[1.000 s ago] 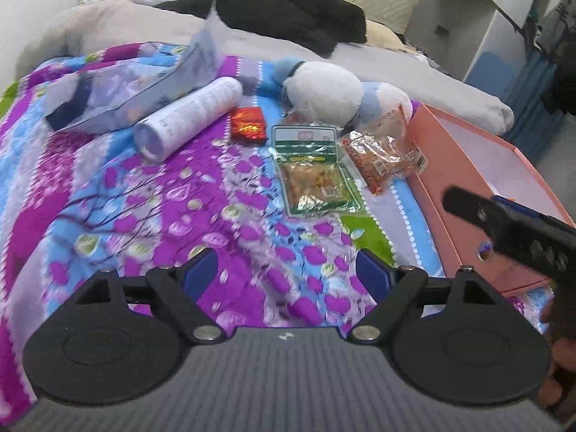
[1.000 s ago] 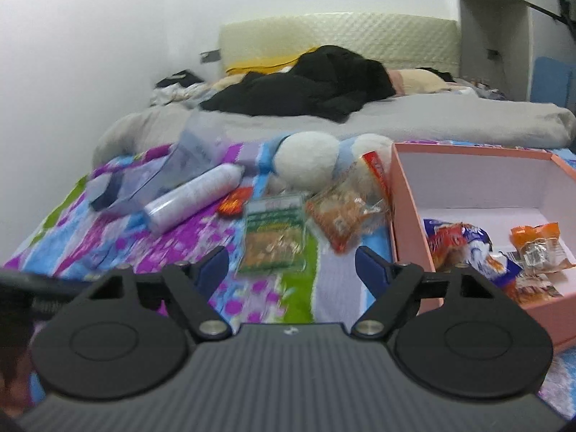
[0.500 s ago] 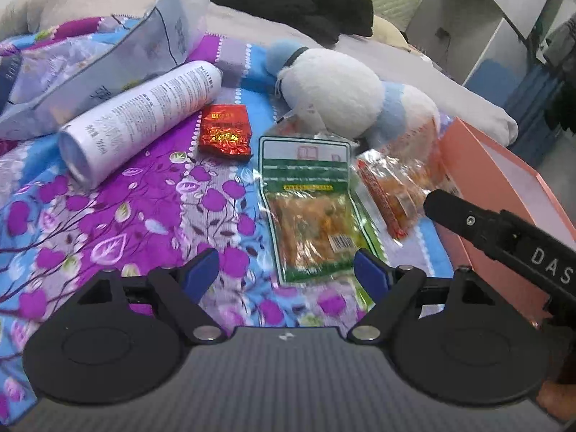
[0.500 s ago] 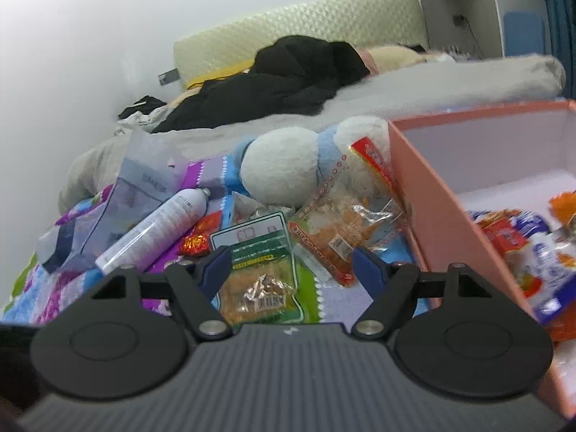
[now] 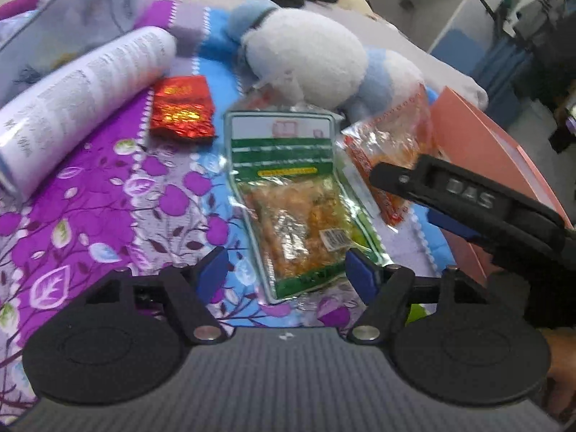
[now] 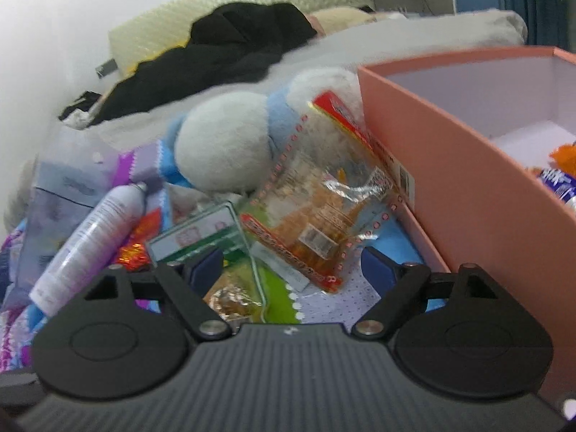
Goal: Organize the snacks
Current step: 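Reach the left tool to the green pickle packet while the right tool reaches the red-topped clear packet, then close the left tool on the green packet while the right tool grips the red-topped packet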
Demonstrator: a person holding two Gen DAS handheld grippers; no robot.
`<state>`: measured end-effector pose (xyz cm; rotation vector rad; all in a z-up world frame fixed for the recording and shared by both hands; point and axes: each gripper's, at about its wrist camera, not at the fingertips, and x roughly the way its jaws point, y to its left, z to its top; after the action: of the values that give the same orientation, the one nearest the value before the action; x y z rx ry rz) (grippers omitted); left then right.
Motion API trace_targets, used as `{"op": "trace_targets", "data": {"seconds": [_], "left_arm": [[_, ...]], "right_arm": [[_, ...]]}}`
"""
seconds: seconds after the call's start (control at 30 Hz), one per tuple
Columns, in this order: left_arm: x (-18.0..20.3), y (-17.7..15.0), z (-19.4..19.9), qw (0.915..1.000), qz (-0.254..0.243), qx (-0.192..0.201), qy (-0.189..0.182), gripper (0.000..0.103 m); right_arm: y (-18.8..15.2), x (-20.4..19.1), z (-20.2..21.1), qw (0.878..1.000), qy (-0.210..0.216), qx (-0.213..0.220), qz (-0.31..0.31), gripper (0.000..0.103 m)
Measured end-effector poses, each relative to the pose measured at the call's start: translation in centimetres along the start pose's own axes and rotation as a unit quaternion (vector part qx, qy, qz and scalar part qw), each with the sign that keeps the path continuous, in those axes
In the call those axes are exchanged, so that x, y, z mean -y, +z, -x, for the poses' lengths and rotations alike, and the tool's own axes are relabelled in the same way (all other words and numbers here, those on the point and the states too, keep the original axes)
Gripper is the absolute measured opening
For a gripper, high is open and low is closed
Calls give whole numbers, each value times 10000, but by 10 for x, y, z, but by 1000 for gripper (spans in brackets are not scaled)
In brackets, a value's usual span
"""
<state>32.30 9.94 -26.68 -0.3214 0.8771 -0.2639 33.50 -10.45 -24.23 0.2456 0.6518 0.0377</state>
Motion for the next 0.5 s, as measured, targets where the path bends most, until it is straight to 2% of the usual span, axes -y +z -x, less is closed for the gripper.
{"op": "trace_targets", "data": {"seconds": [0.17, 0.37, 0.5], "left_arm": [[10, -1, -8, 9998, -76, -41, 153, 76], [16, -3, -13, 9997, -31, 5, 260, 76], [25, -5, -18, 9987, -228, -25, 452, 76]], "right_arm": [[3, 5, -13, 9997, -131, -123, -166, 85], [7, 8, -23, 9994, -66, -243, -238, 85], [7, 11, -36, 9989, 55, -381, -276, 83]]}}
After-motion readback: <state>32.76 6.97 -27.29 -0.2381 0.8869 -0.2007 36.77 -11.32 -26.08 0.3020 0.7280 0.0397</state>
